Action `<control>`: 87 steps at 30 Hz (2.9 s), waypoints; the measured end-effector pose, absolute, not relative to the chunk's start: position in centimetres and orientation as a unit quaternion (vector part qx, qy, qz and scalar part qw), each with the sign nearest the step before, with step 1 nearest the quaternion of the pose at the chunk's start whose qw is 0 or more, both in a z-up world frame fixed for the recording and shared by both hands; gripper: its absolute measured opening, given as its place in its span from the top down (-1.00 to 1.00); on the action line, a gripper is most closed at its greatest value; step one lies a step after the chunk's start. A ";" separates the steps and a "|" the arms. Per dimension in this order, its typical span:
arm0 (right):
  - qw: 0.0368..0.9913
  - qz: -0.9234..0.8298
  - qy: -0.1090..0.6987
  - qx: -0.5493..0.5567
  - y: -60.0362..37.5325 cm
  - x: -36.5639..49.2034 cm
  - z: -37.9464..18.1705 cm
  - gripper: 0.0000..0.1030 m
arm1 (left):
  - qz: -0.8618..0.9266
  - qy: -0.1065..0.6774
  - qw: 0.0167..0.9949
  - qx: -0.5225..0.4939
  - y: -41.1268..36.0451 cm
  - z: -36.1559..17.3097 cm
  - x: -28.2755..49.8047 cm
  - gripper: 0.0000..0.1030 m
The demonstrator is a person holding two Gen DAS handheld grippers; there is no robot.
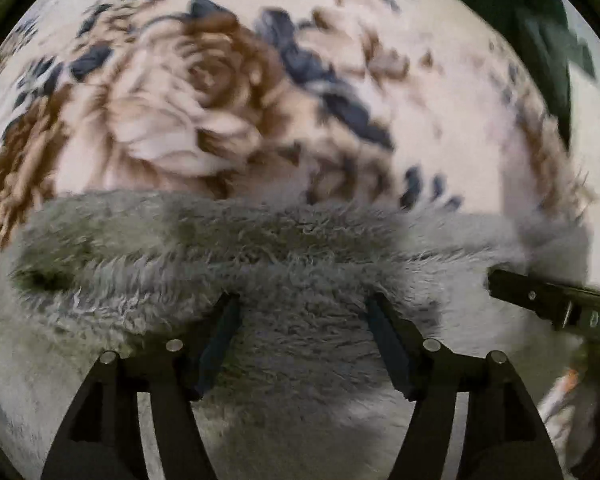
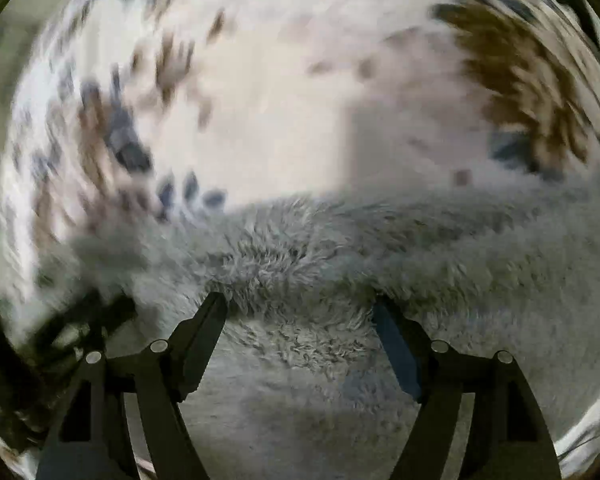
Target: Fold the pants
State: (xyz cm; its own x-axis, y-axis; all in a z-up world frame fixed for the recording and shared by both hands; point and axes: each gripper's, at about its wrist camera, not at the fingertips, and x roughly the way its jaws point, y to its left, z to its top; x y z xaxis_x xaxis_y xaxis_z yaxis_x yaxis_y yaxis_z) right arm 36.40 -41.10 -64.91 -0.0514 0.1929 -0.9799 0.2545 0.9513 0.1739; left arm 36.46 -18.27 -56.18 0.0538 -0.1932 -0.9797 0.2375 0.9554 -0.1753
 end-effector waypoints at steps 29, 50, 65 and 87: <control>0.719 -0.135 0.609 0.305 -51.1 29.8 -58.5 -0.29 | -0.155 0.651 0.740 -0.072 -16.8 -50.9 35.2 -0.50; 0.663 -0.366 0.525 0.388 -71.3 13.5 -59.6 0.84 | -0.143 0.745 0.645 -0.093 -17.9 -57.1 28.1 -0.74; 0.625 -0.207 0.434 0.615 -68.1 9.5 -66.1 -0.39 | -0.091 0.770 0.624 -0.095 -20.5 -59.7 30.2 -1.00; 0.742 -0.163 0.381 0.528 -63.4 15.9 -57.0 0.67 | -0.114 0.750 0.636 -0.138 -18.8 -57.8 32.4 -1.00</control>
